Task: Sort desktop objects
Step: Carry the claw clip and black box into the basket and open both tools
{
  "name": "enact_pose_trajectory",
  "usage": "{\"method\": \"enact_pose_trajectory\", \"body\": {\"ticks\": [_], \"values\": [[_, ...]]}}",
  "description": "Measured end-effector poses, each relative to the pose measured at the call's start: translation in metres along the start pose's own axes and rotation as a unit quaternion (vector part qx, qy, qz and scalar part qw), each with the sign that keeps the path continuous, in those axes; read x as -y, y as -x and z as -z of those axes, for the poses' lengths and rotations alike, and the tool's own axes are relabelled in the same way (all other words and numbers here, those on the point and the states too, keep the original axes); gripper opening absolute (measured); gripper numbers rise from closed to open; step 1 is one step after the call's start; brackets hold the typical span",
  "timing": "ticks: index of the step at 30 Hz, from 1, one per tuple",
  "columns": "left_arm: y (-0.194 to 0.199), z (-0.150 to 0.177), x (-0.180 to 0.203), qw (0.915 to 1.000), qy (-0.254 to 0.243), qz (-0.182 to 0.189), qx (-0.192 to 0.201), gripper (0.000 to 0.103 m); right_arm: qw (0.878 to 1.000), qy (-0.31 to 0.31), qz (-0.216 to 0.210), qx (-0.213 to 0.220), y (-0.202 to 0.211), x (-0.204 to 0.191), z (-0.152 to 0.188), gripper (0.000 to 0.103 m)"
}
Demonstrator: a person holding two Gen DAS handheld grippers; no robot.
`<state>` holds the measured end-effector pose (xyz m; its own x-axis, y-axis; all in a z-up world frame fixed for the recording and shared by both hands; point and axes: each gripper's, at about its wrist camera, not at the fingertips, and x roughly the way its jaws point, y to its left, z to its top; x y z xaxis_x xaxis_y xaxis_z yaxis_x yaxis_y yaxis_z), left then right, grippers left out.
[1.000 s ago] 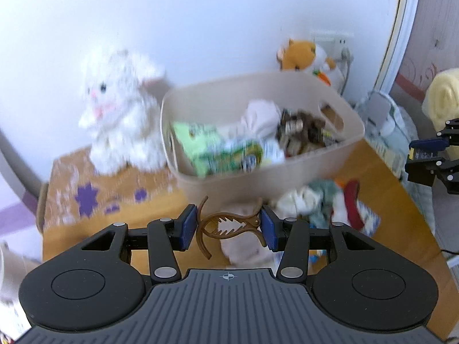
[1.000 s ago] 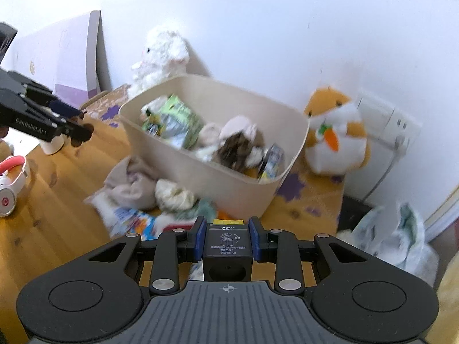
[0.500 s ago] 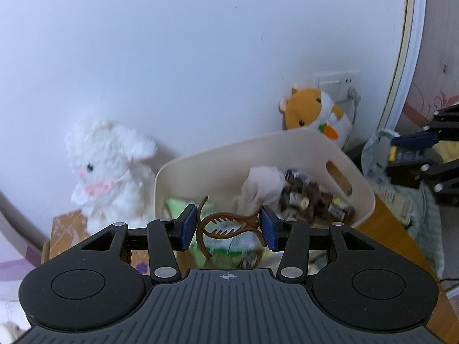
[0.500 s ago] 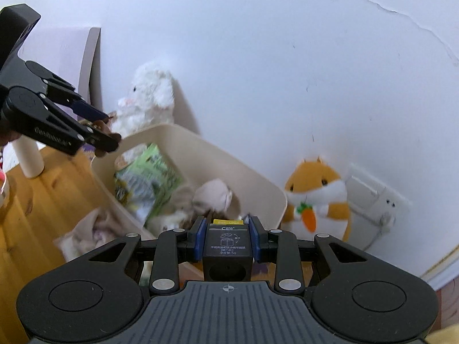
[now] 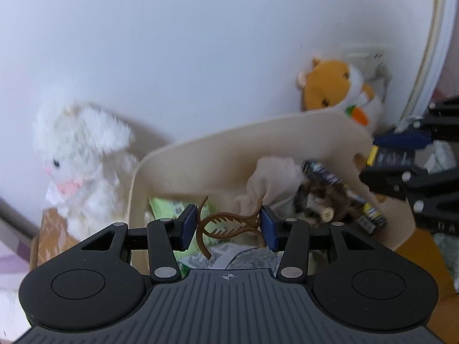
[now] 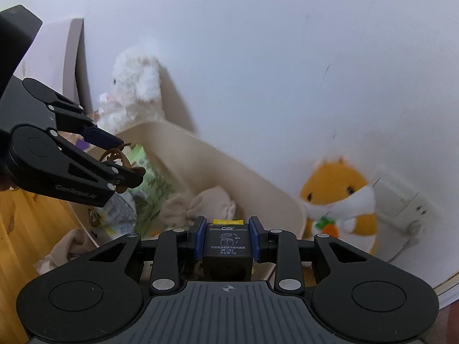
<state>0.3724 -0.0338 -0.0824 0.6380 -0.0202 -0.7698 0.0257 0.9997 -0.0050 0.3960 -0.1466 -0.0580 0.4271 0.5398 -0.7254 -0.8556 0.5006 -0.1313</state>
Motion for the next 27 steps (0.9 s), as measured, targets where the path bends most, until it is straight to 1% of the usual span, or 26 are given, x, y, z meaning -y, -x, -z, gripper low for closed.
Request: {"method": "enact_pose_trajectory", "body": {"ticks": [3,6,7,8,9,10,11,13,15,17,18,19,21,24,27], "values": [[-0.015,0.002,0.001,0.9997,0.009,-0.010,-0.018,0.049,1.000,-0.010,-0.010,-0.028,-0.021,0.001,0.008,0.029],[-0.025,0.003,0.000,0.9992,0.019,-0.021,-0.030,0.049,0.999,-0.017,-0.011,-0.042,-0.034,0.000,0.014,0.029],[-0.026,0.003,-0.001,0.9990,0.025,-0.022,-0.031,0.050,0.999,-0.018,-0.009,-0.044,-0.036,-0.001,0.016,0.031],[-0.028,0.004,-0.002,0.9987,0.031,-0.021,-0.033,0.055,0.999,-0.019,-0.007,-0.046,-0.038,-0.001,0.017,0.037],[-0.030,0.003,-0.003,0.9985,0.036,-0.020,-0.037,0.059,0.999,-0.020,-0.002,-0.048,-0.038,-0.002,0.019,0.040],[-0.032,0.004,-0.004,0.9981,0.042,-0.018,-0.042,0.068,0.999,-0.020,0.000,-0.048,-0.038,-0.001,0.020,0.045],[-0.033,0.004,-0.004,0.9979,0.045,-0.019,-0.042,0.072,0.999,-0.020,0.002,-0.046,-0.037,-0.001,0.020,0.049],[-0.029,0.006,-0.004,0.9980,0.047,-0.025,-0.033,0.074,0.999,-0.013,0.011,-0.042,-0.034,-0.001,0.021,0.071],[-0.025,0.006,-0.006,0.9980,0.047,-0.031,-0.029,0.075,0.999,-0.001,0.022,-0.030,-0.027,-0.003,0.023,0.078],[-0.018,0.007,-0.008,0.9981,0.047,-0.032,-0.022,0.076,0.999,0.006,0.024,-0.024,-0.021,-0.004,0.024,0.080],[-0.014,0.008,-0.010,0.9983,0.046,-0.032,-0.018,0.076,0.999,0.007,0.025,-0.022,-0.017,-0.005,0.026,0.085],[-0.010,0.009,-0.011,0.9983,0.045,-0.033,-0.014,0.077,0.999,0.009,0.028,-0.018,-0.013,-0.006,0.027,0.091],[-0.002,0.011,-0.013,0.9984,0.044,-0.034,-0.006,0.078,0.999,0.011,0.033,-0.005,-0.005,-0.009,0.030,0.098],[0.012,0.017,-0.017,0.9984,0.045,-0.034,0.001,0.079,0.999,0.014,0.032,0.016,0.011,-0.014,0.036,0.103],[0.023,0.025,-0.019,0.9983,0.050,-0.031,-0.001,0.080,0.999,0.010,0.034,0.034,0.026,-0.017,0.044,0.103]]}}
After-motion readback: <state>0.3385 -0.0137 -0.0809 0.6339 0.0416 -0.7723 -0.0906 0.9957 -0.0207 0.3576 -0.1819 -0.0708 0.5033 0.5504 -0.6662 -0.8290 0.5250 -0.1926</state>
